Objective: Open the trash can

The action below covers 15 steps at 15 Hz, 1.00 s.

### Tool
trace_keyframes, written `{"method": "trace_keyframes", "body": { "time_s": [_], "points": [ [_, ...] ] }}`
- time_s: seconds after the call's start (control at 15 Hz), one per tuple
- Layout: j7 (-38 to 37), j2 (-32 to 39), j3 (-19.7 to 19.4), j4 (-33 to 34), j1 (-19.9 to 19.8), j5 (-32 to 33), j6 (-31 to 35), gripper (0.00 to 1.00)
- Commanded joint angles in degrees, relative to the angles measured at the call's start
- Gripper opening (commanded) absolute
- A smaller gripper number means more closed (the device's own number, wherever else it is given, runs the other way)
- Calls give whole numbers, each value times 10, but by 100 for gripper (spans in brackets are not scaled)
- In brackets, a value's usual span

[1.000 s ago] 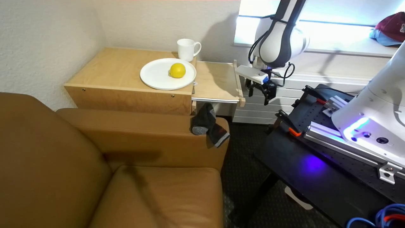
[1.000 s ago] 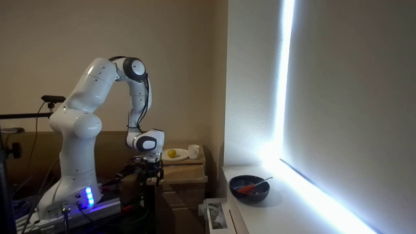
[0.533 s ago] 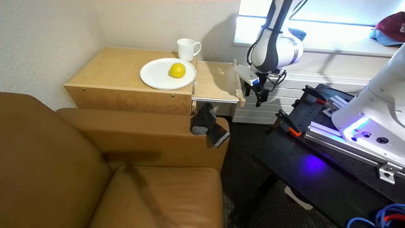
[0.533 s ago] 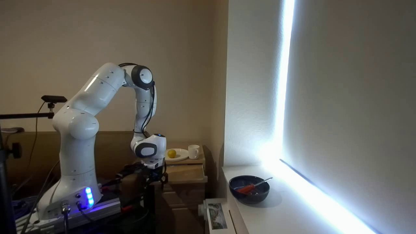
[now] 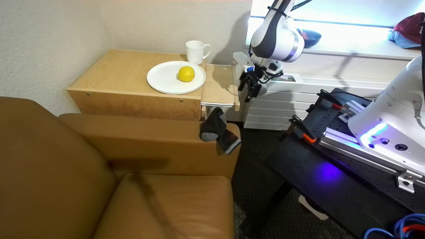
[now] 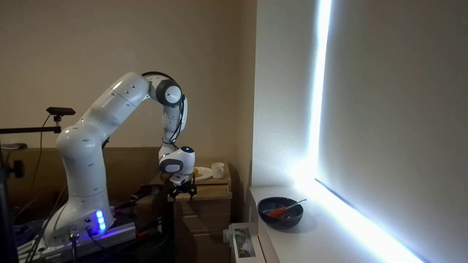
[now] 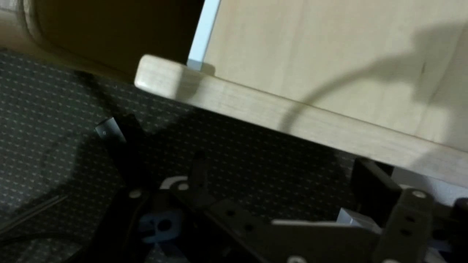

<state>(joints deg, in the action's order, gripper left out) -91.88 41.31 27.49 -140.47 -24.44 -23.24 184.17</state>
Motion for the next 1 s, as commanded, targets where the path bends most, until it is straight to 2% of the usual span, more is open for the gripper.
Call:
{"method": "trace_keyframes", "body": {
  "time_s": [0.0,0.2,0.47,0.67,0.8,0.93],
  "points": [
    [31,57,60,40,-42,-4,29,100],
    [46,80,93,69,-47,4,31,100],
    [70,81,96,89,-27,2,25,100],
    [85,54,47,73,8,-5,-4,100],
    [102,50,25,58,16,-3,5,100],
    [106,29,-13,40,43,-13,4,100]
  ]
}}
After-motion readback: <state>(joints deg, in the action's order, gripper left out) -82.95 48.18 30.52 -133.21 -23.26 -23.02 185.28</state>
